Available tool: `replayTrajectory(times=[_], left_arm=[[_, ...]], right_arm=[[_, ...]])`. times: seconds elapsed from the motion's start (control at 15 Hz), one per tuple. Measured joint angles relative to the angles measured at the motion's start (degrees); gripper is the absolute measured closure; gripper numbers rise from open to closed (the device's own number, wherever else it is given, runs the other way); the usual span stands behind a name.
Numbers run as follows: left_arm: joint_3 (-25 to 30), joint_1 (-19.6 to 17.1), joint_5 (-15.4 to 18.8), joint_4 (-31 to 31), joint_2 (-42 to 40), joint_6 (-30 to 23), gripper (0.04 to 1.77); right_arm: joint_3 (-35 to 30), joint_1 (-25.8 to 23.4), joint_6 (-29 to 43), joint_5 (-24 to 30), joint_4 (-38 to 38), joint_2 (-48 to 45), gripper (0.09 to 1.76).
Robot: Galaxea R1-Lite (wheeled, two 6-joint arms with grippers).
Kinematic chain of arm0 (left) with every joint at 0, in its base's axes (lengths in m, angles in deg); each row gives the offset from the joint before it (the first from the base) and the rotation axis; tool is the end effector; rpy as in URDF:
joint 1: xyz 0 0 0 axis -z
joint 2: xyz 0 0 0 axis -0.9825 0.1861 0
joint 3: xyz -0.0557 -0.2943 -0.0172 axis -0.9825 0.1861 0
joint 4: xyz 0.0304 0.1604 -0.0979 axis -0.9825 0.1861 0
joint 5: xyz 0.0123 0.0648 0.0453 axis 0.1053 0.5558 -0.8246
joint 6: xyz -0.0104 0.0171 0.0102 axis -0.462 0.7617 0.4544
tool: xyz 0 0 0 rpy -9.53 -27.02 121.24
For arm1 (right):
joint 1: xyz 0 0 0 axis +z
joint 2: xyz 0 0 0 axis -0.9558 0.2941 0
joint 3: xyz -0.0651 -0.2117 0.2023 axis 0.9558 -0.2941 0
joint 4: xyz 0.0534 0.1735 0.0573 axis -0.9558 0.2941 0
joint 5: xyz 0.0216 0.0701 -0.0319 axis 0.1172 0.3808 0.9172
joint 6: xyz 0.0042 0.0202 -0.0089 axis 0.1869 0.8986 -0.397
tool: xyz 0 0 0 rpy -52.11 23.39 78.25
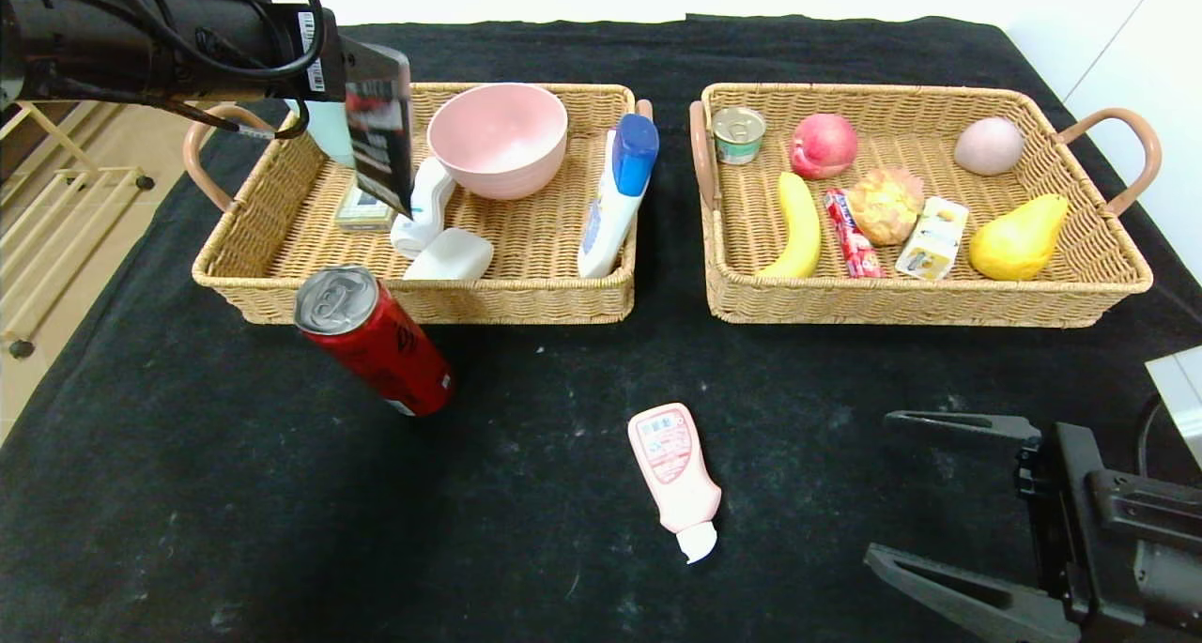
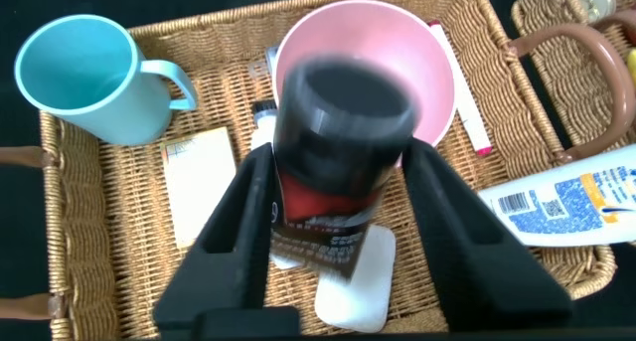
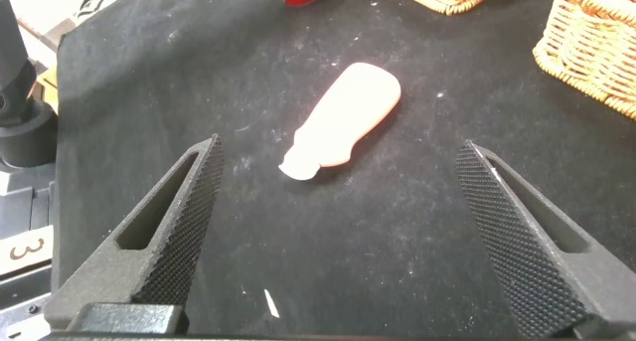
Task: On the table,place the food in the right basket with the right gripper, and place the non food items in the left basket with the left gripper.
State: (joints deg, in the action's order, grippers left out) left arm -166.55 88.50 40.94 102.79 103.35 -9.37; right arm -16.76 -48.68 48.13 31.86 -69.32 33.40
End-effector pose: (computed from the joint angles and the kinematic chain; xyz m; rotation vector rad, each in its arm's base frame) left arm 0.3111 -0.0523 0.3879 0.0616 0.0830 -0.2398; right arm 0.1627 0.0879 0.1807 -0.0877 0.0218 1.0670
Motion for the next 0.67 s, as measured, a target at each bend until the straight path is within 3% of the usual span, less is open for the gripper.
replayTrajectory(times=[0.33, 0.67], left_arm=[[0.26, 0.79, -0.2, 0.59, 0.13, -0.24, 0.47], [1.74, 1.18, -0.66, 3.54, -1.35, -0.38, 0.3]], right_arm=[[0.0, 0.0, 0.02, 0.0, 0.0, 2.06, 0.14], [-0.11, 0.0, 0.0, 0.02, 0.07, -0.34, 0.14]])
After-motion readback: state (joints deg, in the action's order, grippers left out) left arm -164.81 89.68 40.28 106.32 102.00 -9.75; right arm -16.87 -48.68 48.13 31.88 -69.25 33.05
